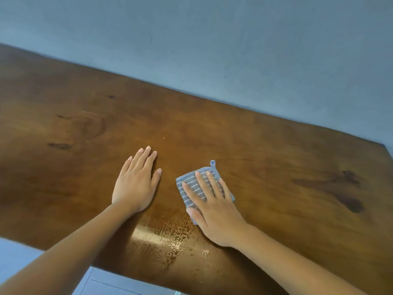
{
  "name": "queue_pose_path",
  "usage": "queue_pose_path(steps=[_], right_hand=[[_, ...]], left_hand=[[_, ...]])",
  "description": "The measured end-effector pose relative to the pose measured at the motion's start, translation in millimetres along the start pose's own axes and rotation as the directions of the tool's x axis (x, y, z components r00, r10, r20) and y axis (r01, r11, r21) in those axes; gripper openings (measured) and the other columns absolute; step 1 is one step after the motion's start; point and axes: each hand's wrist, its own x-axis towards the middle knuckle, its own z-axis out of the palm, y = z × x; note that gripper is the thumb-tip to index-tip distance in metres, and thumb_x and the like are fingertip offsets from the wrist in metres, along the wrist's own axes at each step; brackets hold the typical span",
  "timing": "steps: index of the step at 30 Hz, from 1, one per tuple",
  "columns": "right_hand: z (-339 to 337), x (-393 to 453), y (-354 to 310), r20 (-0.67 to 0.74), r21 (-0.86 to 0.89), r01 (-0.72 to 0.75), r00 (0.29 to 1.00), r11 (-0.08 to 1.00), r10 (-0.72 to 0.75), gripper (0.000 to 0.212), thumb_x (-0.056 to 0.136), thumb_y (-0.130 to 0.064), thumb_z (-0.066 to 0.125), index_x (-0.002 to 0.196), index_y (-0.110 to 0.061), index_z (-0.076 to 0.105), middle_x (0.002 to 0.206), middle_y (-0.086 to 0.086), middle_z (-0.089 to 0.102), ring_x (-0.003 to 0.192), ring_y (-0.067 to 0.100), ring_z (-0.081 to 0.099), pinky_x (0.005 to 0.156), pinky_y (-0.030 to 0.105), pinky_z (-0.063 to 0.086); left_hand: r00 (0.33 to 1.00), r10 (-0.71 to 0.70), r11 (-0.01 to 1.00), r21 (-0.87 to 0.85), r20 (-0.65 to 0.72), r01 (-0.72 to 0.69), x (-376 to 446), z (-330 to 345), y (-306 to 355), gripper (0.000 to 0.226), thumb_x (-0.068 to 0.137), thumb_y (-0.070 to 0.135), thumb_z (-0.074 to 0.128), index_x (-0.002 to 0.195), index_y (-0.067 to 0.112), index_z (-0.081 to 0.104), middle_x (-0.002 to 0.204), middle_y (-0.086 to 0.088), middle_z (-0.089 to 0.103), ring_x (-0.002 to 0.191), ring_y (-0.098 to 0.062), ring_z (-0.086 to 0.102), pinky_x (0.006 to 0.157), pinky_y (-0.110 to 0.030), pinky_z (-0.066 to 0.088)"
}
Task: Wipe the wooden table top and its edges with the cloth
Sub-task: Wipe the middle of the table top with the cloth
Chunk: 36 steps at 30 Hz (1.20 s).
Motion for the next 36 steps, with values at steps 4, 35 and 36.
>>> queue_pose_path(steps=[4, 35, 36], right_hand=[[-5.5, -3.2, 31.2, 0.027, -0.017, 0.126, 0.992, 0.992, -0.126, 0.055, 0.105, -0.062, 0.006, 0.153, -0.054, -0.02, 0.164, -0.013, -0.031, 0.148, 0.014, -0.037, 0.12, 0.041, -0.021], [21.7, -87.9, -31.2, 0.003, 0.031, -0.115, 0.993, 0.993, 0.115, 0.056, 0.105, -0.064, 0.008, 0.154, -0.053, -0.017, 0.164, -0.014, -0.032, 0.147, 0.01, -0.038, 0.123, 0.042, -0.018], [20.9, -81.7, -22.8, 0.001, 0.048, -0.169, 0.986, 0.984, 0.169, 0.057, 0.104, -0.064, 0.007, 0.155, -0.053, -0.016, 0.164, -0.014, -0.03, 0.147, 0.01, -0.037, 0.124, 0.044, -0.015]], left_hand=[[1.0, -0.002, 1.0, -0.017, 0.004, 0.002, 0.1, -2.0, 1.7, 0.061, 0.108, 0.05, 0.023, 0.161, 0.02, 0.026, 0.17, 0.001, 0.017, 0.158, -0.015, 0.008, 0.128, -0.038, 0.009], [0.999, 0.014, 0.999, -0.045, 0.046, -0.012, 0.4, -2.2, -1.1, 0.062, 0.109, 0.049, 0.019, 0.162, 0.019, 0.022, 0.171, -0.002, 0.014, 0.158, -0.02, 0.007, 0.128, -0.042, 0.009], [0.999, 0.013, 0.999, -0.047, 0.051, -0.011, 0.2, -2.5, -1.4, 0.062, 0.109, 0.049, 0.02, 0.162, 0.019, 0.022, 0.171, -0.002, 0.014, 0.158, -0.02, 0.006, 0.128, -0.042, 0.009]])
